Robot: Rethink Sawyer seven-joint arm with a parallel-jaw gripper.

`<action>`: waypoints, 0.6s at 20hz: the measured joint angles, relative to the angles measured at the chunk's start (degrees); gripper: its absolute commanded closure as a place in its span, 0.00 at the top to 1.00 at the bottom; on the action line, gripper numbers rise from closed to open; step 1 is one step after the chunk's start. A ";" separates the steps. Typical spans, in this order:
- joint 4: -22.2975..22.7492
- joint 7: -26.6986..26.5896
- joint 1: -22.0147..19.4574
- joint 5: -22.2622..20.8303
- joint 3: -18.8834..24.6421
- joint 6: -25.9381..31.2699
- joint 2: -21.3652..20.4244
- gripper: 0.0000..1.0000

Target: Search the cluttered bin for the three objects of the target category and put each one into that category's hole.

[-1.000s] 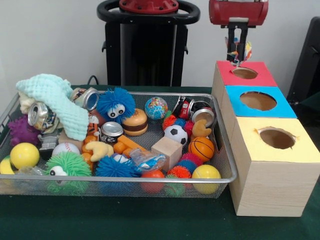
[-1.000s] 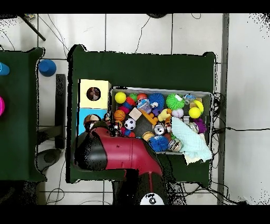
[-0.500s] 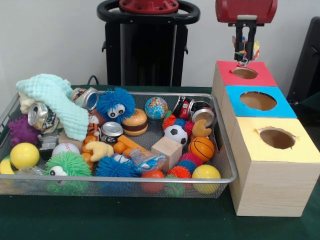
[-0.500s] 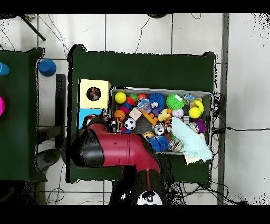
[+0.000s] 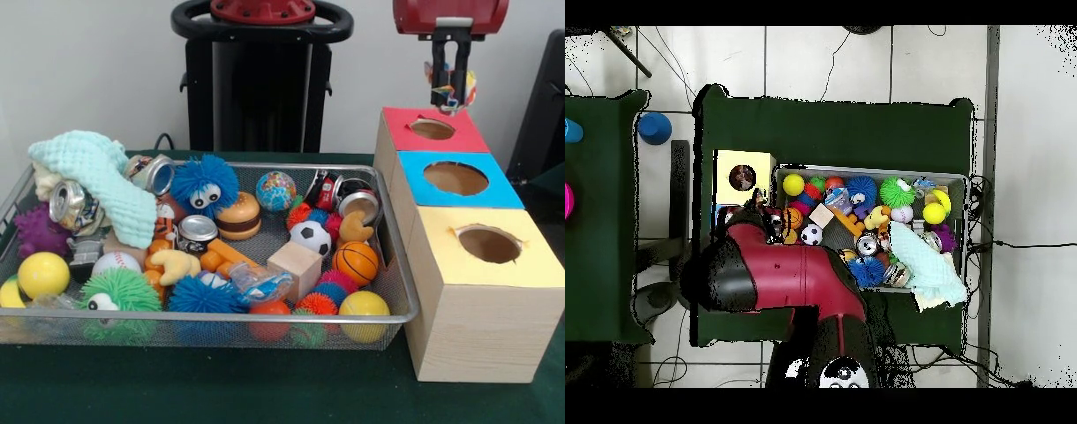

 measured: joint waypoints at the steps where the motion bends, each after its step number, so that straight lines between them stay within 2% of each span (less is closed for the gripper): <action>1: -0.45 0.00 0.34 -0.25 0.00 -1.04 0.24 0.00; 12: -2.81 0.00 4.34 -1.48 -0.32 -10.17 3.72 0.00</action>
